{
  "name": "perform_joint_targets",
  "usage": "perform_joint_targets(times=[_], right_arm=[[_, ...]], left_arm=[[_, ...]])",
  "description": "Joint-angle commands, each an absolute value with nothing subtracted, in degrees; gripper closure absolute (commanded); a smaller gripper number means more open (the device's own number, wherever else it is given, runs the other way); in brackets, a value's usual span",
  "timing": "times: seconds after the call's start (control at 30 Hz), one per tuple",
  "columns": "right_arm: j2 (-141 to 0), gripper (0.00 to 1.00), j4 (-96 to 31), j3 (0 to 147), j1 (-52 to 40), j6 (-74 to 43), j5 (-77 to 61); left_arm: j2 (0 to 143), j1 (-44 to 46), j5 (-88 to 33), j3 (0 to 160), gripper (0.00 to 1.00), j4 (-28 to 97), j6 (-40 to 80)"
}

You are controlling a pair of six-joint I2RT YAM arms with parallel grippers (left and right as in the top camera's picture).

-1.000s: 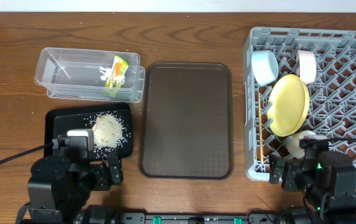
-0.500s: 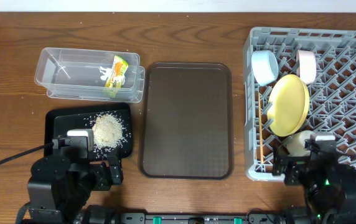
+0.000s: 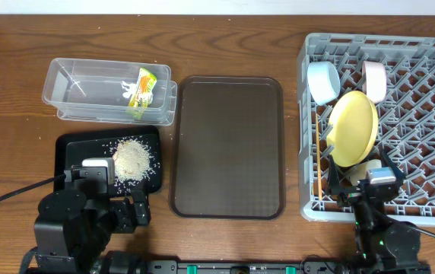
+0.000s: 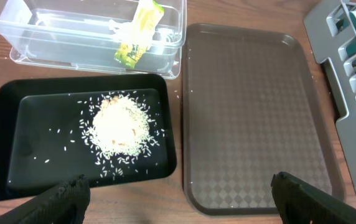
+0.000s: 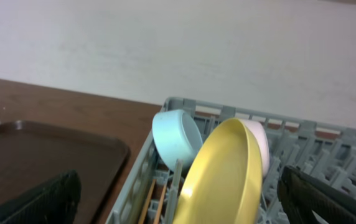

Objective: Sort waste into correct bins and load items into the dishwasher rack

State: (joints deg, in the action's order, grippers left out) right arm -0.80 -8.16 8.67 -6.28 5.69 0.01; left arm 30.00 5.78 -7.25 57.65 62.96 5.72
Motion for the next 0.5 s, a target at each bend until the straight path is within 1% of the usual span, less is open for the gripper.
perform_joint_targets(times=[0.0,0.07,0.13,0.17,0.47], right_arm=[[-0.3,0.01,-4.6,4.6,-6.0,6.9,0.6],[-0.3,0.01,-2.4,2.0,-6.0,6.9,0.6],[-0.3,0.01,-2.9,0.3,-6.0,6.9,0.4],[-0.3,0.01,-4.7,0.3,-6.0,6.9,0.2],[-0.3,0.01,-4.3,0.3,-6.0,8.0,0.2]], left_arm=[[29.8,5.8,-6.6,57.5,0.04,62.9,5.2],[29.8,5.8,-6.6,57.5,0.04,62.9,5.2],[29.8,5.8,-6.6,57.5,0.04,62.9,5.2],[29.8,5.8,-6.6,57.5,0.04,62.9,5.2],[29.8,5.8,-6.6,57.5,0.04,62.9,5.2]])
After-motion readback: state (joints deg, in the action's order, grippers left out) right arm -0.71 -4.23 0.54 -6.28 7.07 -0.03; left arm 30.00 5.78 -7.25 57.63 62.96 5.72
